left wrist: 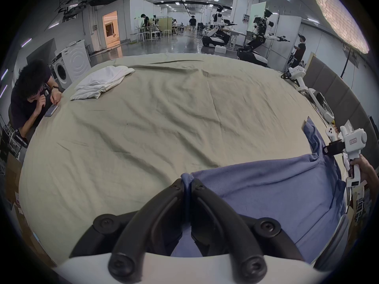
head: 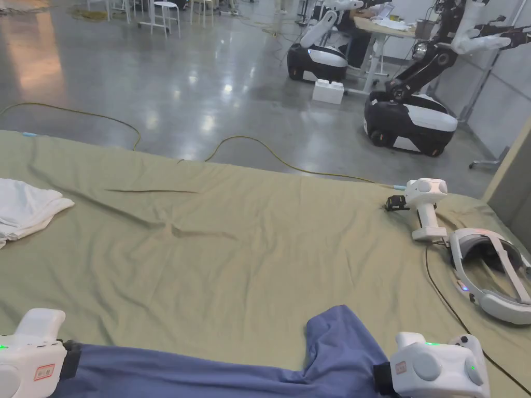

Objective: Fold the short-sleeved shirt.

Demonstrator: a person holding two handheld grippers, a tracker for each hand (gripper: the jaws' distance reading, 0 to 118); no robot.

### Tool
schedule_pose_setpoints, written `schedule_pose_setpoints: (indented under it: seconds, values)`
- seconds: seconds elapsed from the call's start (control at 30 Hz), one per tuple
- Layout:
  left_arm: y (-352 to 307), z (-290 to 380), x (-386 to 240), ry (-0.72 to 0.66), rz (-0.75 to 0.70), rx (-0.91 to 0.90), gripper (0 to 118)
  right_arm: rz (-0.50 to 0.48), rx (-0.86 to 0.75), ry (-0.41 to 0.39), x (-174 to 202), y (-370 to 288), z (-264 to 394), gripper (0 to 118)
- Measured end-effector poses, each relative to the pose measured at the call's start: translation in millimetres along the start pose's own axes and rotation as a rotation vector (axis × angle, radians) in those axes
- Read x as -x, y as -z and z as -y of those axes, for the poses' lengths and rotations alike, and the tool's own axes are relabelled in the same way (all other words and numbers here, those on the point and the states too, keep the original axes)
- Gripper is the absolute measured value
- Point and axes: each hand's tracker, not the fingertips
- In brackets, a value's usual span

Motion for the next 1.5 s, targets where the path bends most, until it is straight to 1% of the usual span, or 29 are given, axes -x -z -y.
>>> schedule_pose_setpoints:
  seconds: [0.03,0.07,0.13,0.23,0.27,0.43,0.5,0.6,0.77,0.87,0.93,1.03,1.07,1.17,1.27,1.33,1.37,1.4,1.43,1.47,1.5]
  values:
    - [-0.5,1.4,-0.6,-0.001,-0.001,0.001,7,0.004,-0.026,-0.036,3.6,-3.6,1.2,27]
    - [0.2,1.0,-0.6,-0.004,0.0,0.002,7,0.005,-0.031,-0.047,4.7,-3.6,2.0,1]
    - [-0.5,1.9,-0.4,-0.011,0.0,-0.003,7,-0.026,-0.019,-0.029,1.3,-4.5,5.6,1]
    - [-7.1,3.3,3.5,-0.033,0.004,-0.023,7,-0.062,-0.076,0.017,-8.6,-23.8,13.9,0]
    - [-12.5,4.0,4.5,-0.041,0.012,-0.038,7,-0.07,-0.116,0.022,-11.7,-35.7,19.0,0]
    - [-45.0,7.6,12.1,-0.057,0.036,-0.088,7,-0.079,-0.228,0.012,-15.7,-103.6,46.0,0]
    - [-68.2,13.8,13.0,-0.064,0.045,-0.116,7,-0.078,-0.279,0.001,-16.0,-134.7,61.1,0]
    - [-99.9,26.7,18.2,-0.068,0.06,-0.15,7,-0.084,-0.324,-0.002,-15.2,-175.6,84.9,0]
    - [-145.0,58.7,25.0,-0.078,0.093,-0.172,7,-0.076,-0.356,-0.016,-15.1,-217.0,132.9,0]
    - [-162.3,84.3,27.0,-0.082,0.113,-0.146,7,-0.054,-0.326,-0.035,-12.8,-224.5,165.8,0]
    - [-167.0,102.3,25.7,-0.071,0.11,-0.118,7,-0.012,-0.289,-0.053,-8.8,-223.7,188.2,0]
    - [-163.7,131.5,24.2,-0.064,0.106,-0.02,7,0.044,-0.206,-0.092,-3.0,-208.3,221.4,0]
    - [-159.2,140.6,23.2,-0.066,0.1,0.018,7,0.045,-0.173,-0.103,-1.1,-201.6,231.5,0]
    - [-138.5,161.9,20.9,-0.033,0.069,0.143,7,0.046,-0.096,-0.102,2.2,-175.7,254.6,0]
    - [-108.0,177.0,23.9,0.002,0.033,0.258,7,0.046,-0.051,-0.095,5.0,-152.6,267.0,0]
    - [-97.8,181.1,24.3,-0.003,0.038,0.279,7,0.043,-0.032,-0.086,7.4,-143.5,269.9,3]
    - [-97.2,180.3,25.0,-0.018,0.038,0.266,7,0.044,-0.035,-0.081,6.5,-142.0,270.2,9]
    - [-98.0,178.8,26.4,-0.039,0.035,0.254,10,0.049,-0.039,-0.077,7.5,-142.3,269.9,18]
    - [-98.5,176.3,27.9,-0.054,0.034,0.25,15,0.056,-0.042,-0.074,8.3,-143.5,268.8,31]
    - [-99.2,173.8,29.9,-0.07,0.035,0.248,26,0.068,-0.045,-0.071,8.4,-146.3,266.5,48]
    - [-100.4,172.3,31.3,-0.081,0.03,0.242,36,0.094,-0.042,-0.068,7.0,-151.2,266.0,55]
